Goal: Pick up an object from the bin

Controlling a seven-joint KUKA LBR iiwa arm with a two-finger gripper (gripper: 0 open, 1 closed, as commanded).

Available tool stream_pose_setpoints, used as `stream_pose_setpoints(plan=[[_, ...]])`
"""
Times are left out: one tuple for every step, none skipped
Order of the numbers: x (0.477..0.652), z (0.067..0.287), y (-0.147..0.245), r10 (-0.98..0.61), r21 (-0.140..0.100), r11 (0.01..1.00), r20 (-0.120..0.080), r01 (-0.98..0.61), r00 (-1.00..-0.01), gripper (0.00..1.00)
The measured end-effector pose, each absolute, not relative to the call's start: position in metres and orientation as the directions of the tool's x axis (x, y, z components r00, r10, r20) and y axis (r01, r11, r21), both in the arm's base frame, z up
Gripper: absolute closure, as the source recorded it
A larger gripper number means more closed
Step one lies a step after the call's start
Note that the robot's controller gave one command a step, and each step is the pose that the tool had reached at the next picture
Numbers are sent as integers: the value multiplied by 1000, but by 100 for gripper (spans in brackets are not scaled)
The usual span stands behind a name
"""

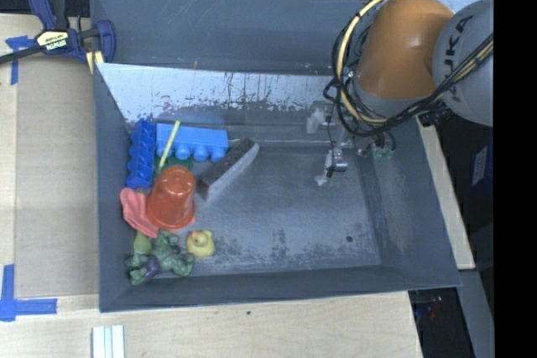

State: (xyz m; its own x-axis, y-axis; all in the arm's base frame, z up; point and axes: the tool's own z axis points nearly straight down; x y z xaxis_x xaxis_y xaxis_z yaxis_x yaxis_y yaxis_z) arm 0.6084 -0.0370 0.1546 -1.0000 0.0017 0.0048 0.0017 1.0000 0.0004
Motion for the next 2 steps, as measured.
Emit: stream_pose_setpoints(plan=[[610, 160, -37, 1, 0, 1000, -3, 1, -1000, 0], [615, 109, 12, -227, -4, 974, -10, -227, -974, 0]])
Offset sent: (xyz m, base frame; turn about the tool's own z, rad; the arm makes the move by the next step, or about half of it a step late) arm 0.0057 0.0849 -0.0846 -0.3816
